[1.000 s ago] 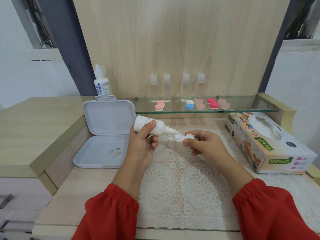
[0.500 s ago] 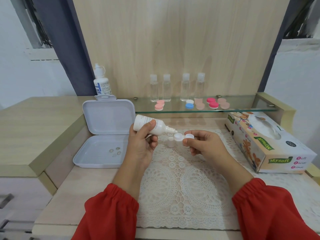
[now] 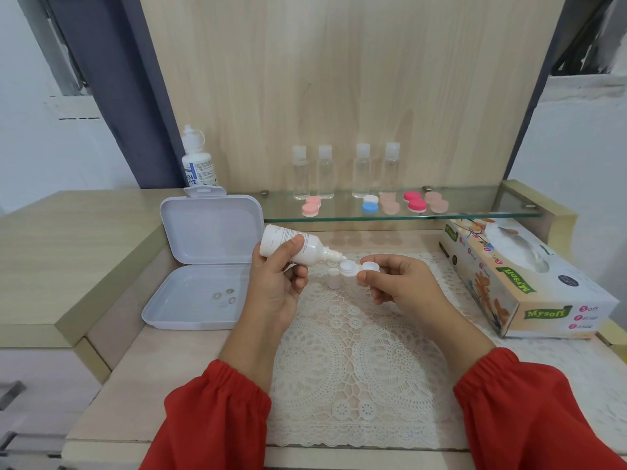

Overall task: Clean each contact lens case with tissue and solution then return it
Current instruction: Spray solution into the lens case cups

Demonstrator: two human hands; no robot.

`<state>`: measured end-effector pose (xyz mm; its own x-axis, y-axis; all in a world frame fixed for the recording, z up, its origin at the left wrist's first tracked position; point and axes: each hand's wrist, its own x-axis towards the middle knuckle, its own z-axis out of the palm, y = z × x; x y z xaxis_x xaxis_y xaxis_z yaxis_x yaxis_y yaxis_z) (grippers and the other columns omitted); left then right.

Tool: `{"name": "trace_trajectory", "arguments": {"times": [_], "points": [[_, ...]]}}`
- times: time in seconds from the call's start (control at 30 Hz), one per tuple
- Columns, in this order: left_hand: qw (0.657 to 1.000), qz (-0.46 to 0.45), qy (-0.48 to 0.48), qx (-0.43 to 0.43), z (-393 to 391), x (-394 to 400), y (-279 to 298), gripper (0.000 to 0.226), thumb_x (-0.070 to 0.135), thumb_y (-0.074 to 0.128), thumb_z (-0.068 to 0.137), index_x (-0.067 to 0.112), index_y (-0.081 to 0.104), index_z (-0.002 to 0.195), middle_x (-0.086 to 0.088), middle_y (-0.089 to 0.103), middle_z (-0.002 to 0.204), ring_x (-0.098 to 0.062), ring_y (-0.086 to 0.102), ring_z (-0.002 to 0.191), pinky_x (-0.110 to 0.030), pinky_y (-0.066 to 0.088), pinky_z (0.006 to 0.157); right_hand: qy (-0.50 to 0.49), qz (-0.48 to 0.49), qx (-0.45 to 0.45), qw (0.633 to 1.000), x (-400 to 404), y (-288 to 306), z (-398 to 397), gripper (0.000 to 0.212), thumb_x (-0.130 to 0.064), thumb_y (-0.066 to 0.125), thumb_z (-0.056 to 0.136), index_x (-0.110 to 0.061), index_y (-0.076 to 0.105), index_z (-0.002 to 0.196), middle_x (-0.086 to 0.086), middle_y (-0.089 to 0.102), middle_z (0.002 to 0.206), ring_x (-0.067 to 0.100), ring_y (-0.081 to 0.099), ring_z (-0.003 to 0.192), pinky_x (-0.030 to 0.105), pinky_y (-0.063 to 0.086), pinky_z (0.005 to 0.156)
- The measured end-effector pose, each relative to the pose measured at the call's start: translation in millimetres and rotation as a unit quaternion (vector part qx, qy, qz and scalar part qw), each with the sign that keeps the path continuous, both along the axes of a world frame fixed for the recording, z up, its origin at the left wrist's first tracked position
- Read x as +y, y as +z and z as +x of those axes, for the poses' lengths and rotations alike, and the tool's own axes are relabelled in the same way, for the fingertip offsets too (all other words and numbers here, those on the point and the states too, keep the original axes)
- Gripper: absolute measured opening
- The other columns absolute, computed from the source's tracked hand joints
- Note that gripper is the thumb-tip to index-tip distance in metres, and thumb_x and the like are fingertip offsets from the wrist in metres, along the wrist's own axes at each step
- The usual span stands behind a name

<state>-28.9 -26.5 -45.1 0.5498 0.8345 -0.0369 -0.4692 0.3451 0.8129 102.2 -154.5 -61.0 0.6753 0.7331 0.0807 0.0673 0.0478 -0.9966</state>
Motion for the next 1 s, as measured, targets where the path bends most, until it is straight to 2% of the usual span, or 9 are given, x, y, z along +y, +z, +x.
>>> {"name": "trace_trajectory", "arguments": {"times": [0.43,1.0], "points": [[1.0,0.009,0.0,-0.001,-1.6,-1.5,0.8,0.023,0.012,0.068,0.082,0.021,0.052,0.097,-0.001,0.064,0.071,-0.009,0.046,0.047,-0.018,0.036,0.039,0.003,0.004,0.002,1.0,-0.9,0.4,-0.7,0.022,-0.001,0.072,0.08,-0.005,0.069,0.101,0.019,0.059,0.078,0.011,0.053,0.05,0.022,0.049,0.051],[1.0,0.01,0.0,-0.002,-2.1,-1.7,1.4,0.023,0.012,0.068,0.083,0.021,0.051,0.097,0.0,0.064,0.068,-0.009,0.046,0.046,-0.018,0.037,0.039,0.001,-0.005,-0.008,1.0,-1.1,0.7,-0.2,0.023,-0.001,0.073,0.08,-0.004,0.07,0.102,0.014,0.057,0.07,0.011,0.053,0.049,0.021,0.048,0.051]]}}
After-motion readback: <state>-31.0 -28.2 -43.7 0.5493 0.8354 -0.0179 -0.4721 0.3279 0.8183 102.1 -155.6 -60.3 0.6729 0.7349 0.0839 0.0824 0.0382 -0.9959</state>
